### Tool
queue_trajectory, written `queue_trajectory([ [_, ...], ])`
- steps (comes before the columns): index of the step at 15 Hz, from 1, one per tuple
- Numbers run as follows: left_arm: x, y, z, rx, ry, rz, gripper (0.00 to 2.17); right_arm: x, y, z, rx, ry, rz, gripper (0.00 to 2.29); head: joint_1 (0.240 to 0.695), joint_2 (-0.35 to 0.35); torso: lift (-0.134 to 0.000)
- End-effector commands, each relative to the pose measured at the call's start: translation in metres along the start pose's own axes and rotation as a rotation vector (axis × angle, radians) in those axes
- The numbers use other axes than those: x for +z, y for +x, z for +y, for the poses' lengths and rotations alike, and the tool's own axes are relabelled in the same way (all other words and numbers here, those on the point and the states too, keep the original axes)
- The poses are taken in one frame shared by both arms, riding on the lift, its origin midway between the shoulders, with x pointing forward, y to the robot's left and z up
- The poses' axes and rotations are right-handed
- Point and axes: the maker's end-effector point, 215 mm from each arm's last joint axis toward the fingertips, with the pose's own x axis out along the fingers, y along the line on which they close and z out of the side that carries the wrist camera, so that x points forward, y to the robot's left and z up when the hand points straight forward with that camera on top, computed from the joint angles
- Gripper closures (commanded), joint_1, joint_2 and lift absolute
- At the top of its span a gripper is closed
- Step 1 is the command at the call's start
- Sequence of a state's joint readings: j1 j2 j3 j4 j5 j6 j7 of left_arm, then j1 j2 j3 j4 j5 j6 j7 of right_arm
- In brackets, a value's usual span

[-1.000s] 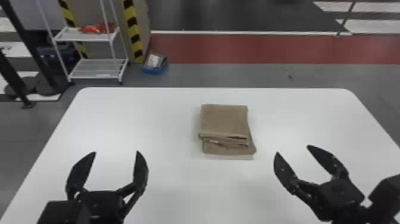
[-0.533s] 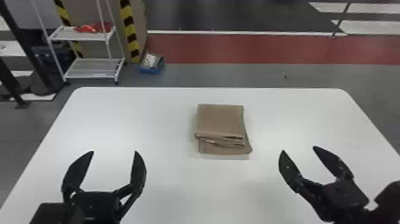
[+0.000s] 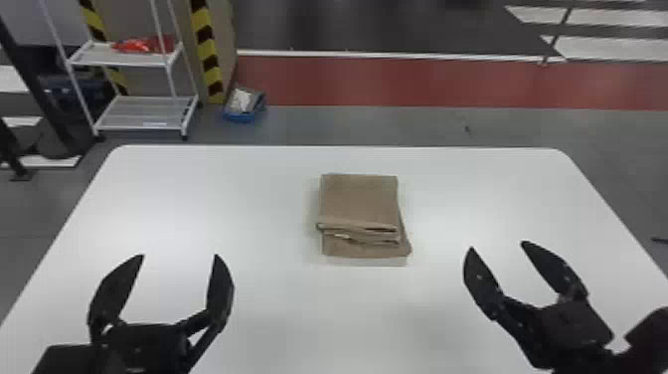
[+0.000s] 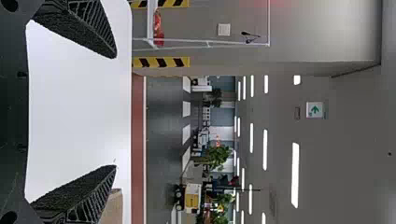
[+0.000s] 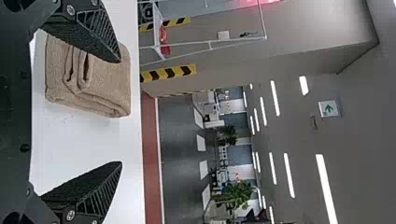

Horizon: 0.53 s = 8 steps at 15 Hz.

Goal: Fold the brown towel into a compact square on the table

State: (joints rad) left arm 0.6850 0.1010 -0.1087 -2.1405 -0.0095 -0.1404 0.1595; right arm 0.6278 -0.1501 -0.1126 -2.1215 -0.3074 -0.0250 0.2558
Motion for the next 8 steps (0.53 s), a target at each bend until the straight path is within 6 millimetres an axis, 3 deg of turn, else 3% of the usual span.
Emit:
queue_trajectory([
  [1,0.0039,-0.0004,0.0019,0.004,0.004,-0.012,0.03,0.0019,-0.0002,-0.0022,-0.005,0.003,-0.006,0.11,0.695,-0.048,-0.111],
  [8,0.0076,-0.0017,0.0024,0.002,0.002,-0.024,0.03,0.0034,0.0010,-0.0050,-0.014,0.026,-0.013,0.11,0.695,-0.053,-0.111],
])
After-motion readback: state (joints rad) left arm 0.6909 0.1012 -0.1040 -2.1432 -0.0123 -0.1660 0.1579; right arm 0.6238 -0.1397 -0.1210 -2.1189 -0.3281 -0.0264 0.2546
